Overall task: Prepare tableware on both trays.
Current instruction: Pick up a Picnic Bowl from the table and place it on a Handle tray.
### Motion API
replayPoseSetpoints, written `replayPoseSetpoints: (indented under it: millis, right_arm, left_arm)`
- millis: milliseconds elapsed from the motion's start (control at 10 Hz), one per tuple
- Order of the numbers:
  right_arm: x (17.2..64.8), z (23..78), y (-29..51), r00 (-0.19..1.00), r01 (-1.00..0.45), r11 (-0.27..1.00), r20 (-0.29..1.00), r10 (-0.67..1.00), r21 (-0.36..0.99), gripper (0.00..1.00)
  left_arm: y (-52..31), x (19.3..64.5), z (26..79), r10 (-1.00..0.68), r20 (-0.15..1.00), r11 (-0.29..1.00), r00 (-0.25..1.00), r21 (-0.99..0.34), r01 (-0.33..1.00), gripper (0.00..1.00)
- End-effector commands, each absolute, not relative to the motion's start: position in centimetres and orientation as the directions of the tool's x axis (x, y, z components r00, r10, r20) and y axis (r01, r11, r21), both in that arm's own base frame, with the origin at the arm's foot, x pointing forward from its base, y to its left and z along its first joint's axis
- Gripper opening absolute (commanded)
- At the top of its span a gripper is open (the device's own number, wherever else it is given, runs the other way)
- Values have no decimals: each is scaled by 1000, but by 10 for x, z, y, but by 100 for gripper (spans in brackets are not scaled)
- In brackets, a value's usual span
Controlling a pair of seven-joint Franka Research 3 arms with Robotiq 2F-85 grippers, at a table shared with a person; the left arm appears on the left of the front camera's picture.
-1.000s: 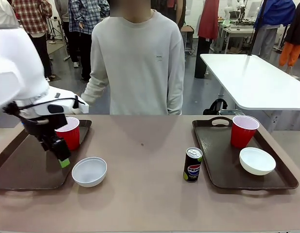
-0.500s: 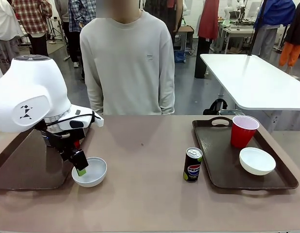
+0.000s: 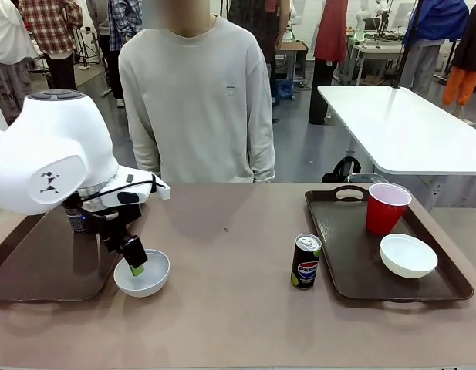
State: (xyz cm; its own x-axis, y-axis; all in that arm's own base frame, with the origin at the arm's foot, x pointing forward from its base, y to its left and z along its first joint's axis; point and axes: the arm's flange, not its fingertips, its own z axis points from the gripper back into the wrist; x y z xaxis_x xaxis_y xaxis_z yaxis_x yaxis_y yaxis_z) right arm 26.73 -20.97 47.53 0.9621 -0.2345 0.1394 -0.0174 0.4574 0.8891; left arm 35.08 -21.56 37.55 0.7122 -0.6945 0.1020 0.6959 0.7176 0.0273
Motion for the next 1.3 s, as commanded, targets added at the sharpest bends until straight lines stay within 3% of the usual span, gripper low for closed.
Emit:
replayPoseSetpoints:
  millis: [0, 300, 400, 500, 600, 700, 800, 900, 1000, 1100, 1200]
  right_arm:
    - [264, 475, -210, 965, -26, 463, 143, -219, 886, 100]
    - [264, 475, -210, 965, -26, 463, 143, -219, 886, 100]
    - [264, 475, -210, 965, -26, 463, 143, -219, 886, 100]
    - [264, 475, -210, 965, -26, 463, 143, -219, 886, 100]
    - [264, 475, -210, 965, -26, 463, 143, -219, 886, 100]
    - [264, 475, -210, 965, -26, 463, 143, -219, 886, 100]
    - [264, 475, -210, 965, -26, 463, 143, -219, 886, 100]
    - [264, 475, -210, 965, -26, 463, 143, -219, 886, 100]
    - [264, 475, -210, 965, -26, 463, 143, -219, 886, 100]
    - [264, 475, -210, 965, -26, 463, 143, -219, 886, 100]
    - [264, 475, -210, 965, -26, 463, 143, -219, 886, 100]
  left_arm:
    - [-234, 376, 362, -694, 112, 720, 712, 64, 691, 100]
    - [-230, 396, 353, -682, 106, 731, 723, 58, 680, 100]
    - [-230, 398, 350, -681, 129, 731, 721, 64, 679, 84]
    - [-228, 400, 351, -677, 138, 735, 723, 74, 674, 83]
    - [-226, 404, 350, -675, 140, 737, 725, 86, 670, 67]
    - [-223, 405, 348, -669, 131, 743, 731, 80, 665, 67]
    - [-222, 405, 344, -666, 119, 746, 736, 79, 662, 51]
    - [-222, 406, 340, -668, 104, 744, 737, 79, 664, 52]
    - [-220, 405, 340, -668, 87, 744, 739, 80, 664, 39]
    - [-220, 407, 338, -664, 76, 747, 744, 79, 660, 56]
    - [-219, 407, 338, -656, 62, 754, 752, 80, 652, 30]
